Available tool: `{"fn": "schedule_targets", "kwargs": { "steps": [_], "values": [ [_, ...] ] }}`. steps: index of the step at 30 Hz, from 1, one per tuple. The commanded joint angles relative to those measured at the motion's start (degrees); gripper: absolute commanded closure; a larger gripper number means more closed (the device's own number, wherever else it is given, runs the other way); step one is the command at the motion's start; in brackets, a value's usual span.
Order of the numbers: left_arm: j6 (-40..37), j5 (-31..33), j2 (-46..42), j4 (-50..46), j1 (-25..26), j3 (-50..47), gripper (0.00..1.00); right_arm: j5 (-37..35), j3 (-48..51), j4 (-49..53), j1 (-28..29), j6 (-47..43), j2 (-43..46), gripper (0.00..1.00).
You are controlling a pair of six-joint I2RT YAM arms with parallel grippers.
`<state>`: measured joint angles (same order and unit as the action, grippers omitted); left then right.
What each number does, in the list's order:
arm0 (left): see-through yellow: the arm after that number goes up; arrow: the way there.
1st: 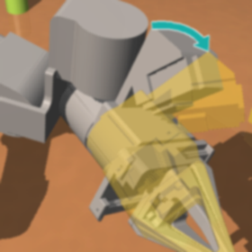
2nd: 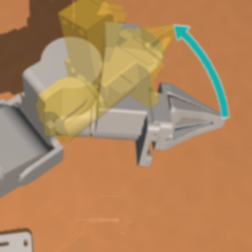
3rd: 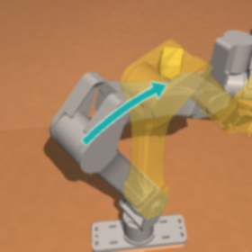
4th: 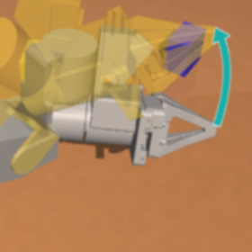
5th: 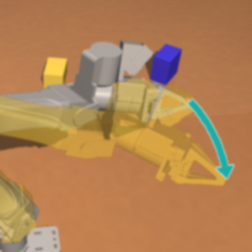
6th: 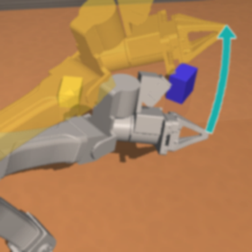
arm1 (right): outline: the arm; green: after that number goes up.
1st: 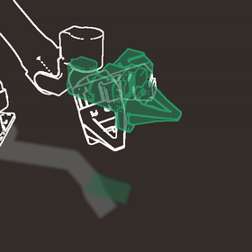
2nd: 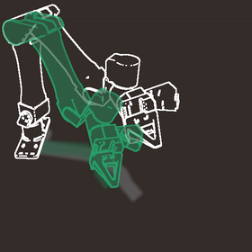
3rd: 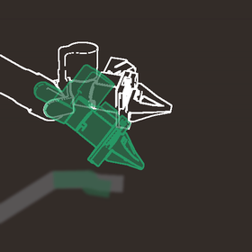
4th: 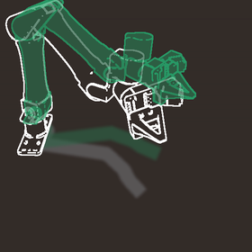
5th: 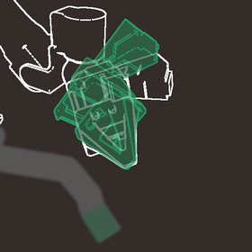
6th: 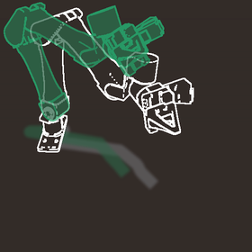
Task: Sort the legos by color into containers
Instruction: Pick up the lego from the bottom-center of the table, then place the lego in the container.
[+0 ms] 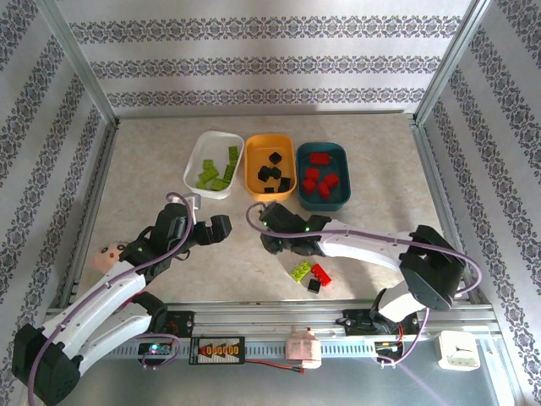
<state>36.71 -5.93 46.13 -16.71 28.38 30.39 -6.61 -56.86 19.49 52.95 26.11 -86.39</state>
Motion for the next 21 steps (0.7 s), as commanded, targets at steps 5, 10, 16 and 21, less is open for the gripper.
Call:
{"fn": "schedule_targets", "kwargs": {
  "steps": [5, 10, 16, 21],
  "values": [
    [2.1, -1.3, -1.0, 0.8, -0.4, -1.9, 0.00, 1.5, -13.7, -0.9, -12.3, -5.5, -7.3, 0.77],
    [2.7, -2.9, -1.2, 1.8, -0.4, -3.1, 0.00, 1.6, -24.3, 1.1, -17.0, -5.9, -17.9, 0.76],
    [2.4, -3.9, -1.0, 2.0, -0.4, -3.6, 0.00, -0.2, -30.5, 3.5, -19.1, -3.1, -25.1, 0.64],
    [1.9, -4.2, -0.2, 2.3, -0.4, -3.1, 0.00, 0.6, -31.4, 2.1, -19.6, -2.0, -24.8, 0.37]
  ]
}}
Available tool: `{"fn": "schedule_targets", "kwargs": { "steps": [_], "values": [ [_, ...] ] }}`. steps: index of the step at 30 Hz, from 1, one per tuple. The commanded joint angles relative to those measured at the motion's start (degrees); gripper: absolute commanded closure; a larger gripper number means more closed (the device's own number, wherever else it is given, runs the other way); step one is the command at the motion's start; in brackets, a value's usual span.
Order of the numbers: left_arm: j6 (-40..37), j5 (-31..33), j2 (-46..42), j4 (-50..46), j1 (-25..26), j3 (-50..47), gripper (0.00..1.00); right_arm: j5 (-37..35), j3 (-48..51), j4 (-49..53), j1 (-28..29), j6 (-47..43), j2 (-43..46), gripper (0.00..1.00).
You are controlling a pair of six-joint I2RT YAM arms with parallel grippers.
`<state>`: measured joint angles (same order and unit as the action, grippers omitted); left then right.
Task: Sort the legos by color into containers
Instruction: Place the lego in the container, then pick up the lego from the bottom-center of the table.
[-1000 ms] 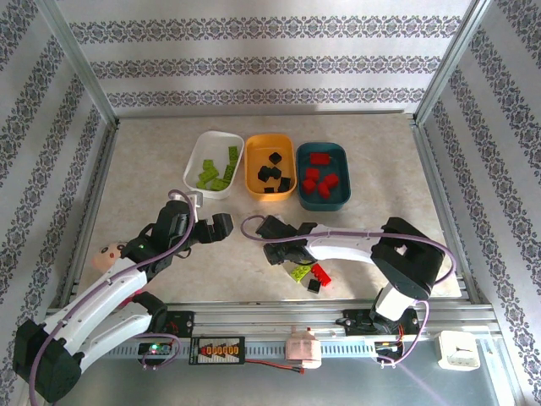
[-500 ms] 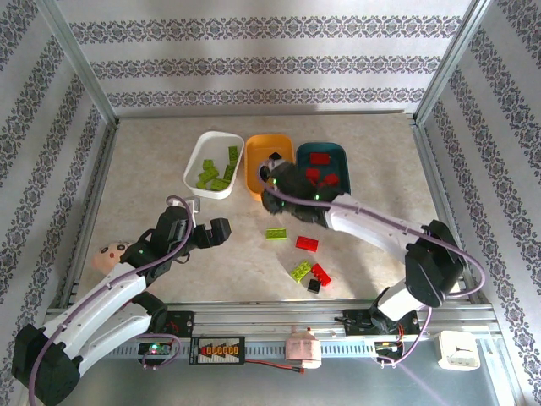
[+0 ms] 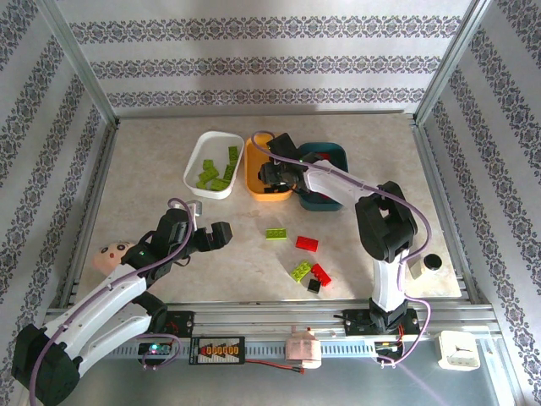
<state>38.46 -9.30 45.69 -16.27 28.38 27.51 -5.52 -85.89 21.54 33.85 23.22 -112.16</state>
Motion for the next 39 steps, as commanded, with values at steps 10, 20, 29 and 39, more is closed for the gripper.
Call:
{"fn": "schedule_targets", "kwargs": {
  "steps": [10, 20, 29, 39],
  "values": [
    [-0.1, -1.0, 1.5, 2.5, -0.4, 0.1, 0.00, 1.1, 13.5, 0.1, 1.6, 0.6, 18.2, 0.30],
    [0.2, -0.9, 2.5, 4.9, -0.4, -1.2, 0.00, 3.6, 40.0, 2.4, 7.0, 5.0, 34.4, 0.25],
    [1.0, -1.5, 3.9, 6.1, -0.4, -1.9, 0.00, -2.1, 40.2, 7.5, 10.5, 0.2, 27.4, 0.21],
    [1.3, -1.3, 3.9, 5.8, -0.4, -2.1, 0.00, -4.9, 37.8, 7.0, 10.1, -1.0, 20.0, 0.25]
  ]
}}
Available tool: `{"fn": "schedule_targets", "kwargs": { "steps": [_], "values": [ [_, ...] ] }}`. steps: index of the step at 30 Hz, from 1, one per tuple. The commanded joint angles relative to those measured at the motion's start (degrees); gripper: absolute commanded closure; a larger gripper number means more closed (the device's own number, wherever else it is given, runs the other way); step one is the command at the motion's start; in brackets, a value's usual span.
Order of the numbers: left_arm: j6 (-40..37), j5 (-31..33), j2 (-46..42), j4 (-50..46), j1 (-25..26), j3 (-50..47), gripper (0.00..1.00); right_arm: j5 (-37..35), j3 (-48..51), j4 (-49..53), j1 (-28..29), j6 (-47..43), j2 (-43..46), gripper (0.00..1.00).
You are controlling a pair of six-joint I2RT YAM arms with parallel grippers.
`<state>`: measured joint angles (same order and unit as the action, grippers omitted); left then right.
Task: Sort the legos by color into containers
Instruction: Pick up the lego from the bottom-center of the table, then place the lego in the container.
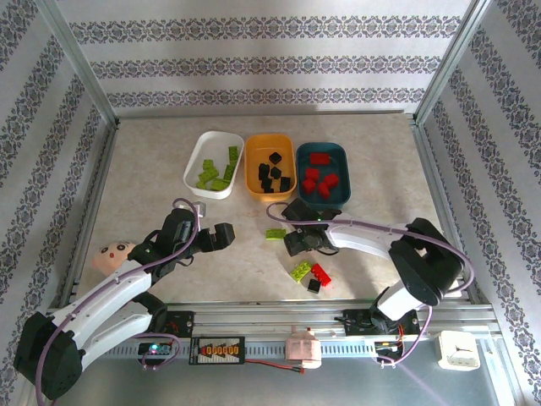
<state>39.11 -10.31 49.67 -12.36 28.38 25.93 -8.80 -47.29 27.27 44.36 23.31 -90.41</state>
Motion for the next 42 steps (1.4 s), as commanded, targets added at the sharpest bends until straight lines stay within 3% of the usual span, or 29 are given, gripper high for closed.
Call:
{"fn": "schedule_targets", "kwargs": {
  "steps": [1, 6, 13, 22, 27, 32, 37, 40, 42],
  "values": [
    [0.6, -0.3, 0.0, 1.8, -0.4, -0.5, 0.00, -1.6, -1.0, 1.3, -0.8, -1.2, -2.2, 0.27],
    [0.6, -0.2, 0.0, 1.7, -0.4, -0.5, 0.00, -1.8, -1.2, 0.4, -2.1, -1.4, -2.5, 0.40],
    [0.4, -1.0, 0.8, 2.1, -0.4, 0.0, 0.00, -1.7, -1.0, -0.2, -3.2, -1.3, -0.3, 0.73],
    [-1.1, -3.4, 3.4, 3.2, -0.4, 2.1, 0.00, 1.0, -1.8, -0.4, -6.6, -1.4, 14.2, 0.93],
    [-2.0, -5.5, 7.4, 4.2, -0.4, 4.0, 0.00, 2.1, -6.6, -2.2, -14.3, -1.8, 13.9, 0.92],
    [-2.5, -8.0, 12.7, 6.1, -0.3, 6.4, 0.00, 2.3, -13.5, -4.2, -21.3, -1.8, 4.4, 0.90],
    [-3.9, -9.7, 17.9, 6.6, 0.2, 9.5, 0.00, 1.6, -20.5, -4.3, -24.2, -1.1, -4.6, 0.82],
    [-5.4, -9.6, 21.2, 6.0, 1.0, 12.0, 0.00, 2.2, -23.8, -3.8, -25.0, -0.5, -8.2, 0.49],
    [-6.5, -8.6, 23.8, 5.2, 2.0, 14.0, 0.00, 2.8, -24.9, -3.8, -25.1, -0.2, -8.5, 0.36]
  ]
}}
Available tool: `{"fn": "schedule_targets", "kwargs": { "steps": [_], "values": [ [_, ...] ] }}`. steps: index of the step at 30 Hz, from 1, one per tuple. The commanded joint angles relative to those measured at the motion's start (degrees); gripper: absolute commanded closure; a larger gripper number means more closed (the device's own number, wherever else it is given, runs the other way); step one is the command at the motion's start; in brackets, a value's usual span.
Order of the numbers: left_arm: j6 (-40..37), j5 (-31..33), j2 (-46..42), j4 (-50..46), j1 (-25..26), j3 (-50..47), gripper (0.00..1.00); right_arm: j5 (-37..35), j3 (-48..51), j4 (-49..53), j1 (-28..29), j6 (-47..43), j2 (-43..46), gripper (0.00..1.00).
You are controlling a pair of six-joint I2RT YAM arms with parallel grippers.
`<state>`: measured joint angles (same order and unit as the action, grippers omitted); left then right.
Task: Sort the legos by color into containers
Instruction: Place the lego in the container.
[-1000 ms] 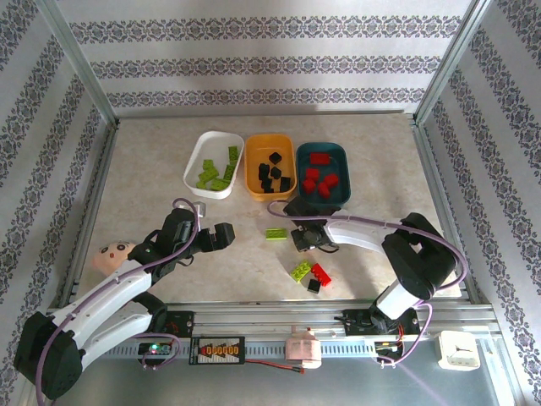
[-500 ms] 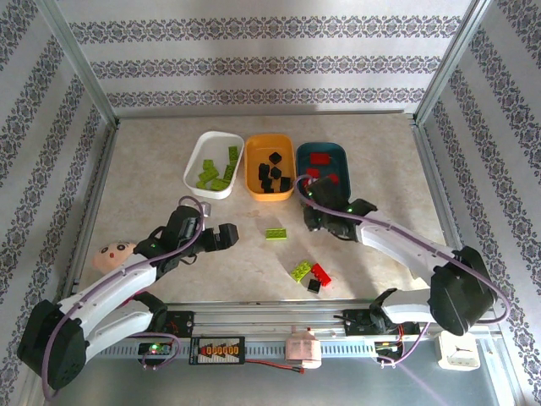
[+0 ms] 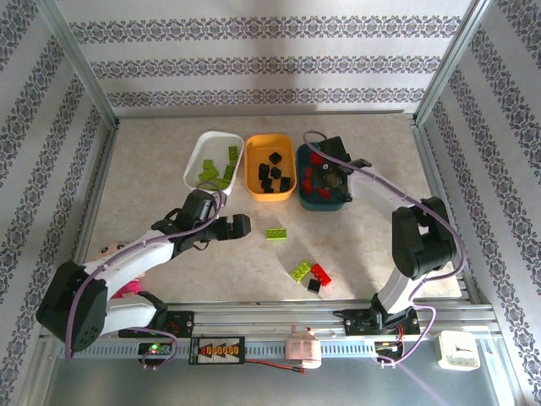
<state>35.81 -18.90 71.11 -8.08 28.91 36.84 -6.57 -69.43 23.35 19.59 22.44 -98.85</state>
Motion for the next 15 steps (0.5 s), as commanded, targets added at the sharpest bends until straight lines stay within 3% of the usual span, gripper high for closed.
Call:
{"fn": "schedule_targets", "kwargs": {
  "steps": [1, 7, 15],
  "values": [
    [-3.6, 0.4, 3.6, 0.6, 2.2, 4.2, 0.00, 0.8, -2.8, 0.0, -0.3, 0.8, 0.3, 0.33],
    [-6.3, 7.8, 13.9, -1.4, 10.0, 12.2, 0.00, 1.4, 2.6, -2.1, 1.3, 1.5, 6.5, 0.25],
    [-8.0, 19.6, 29.6, -3.2, 19.0, 23.0, 0.01, 2.3, 13.8, -4.2, 2.2, 2.6, 16.0, 0.24]
  ]
}}
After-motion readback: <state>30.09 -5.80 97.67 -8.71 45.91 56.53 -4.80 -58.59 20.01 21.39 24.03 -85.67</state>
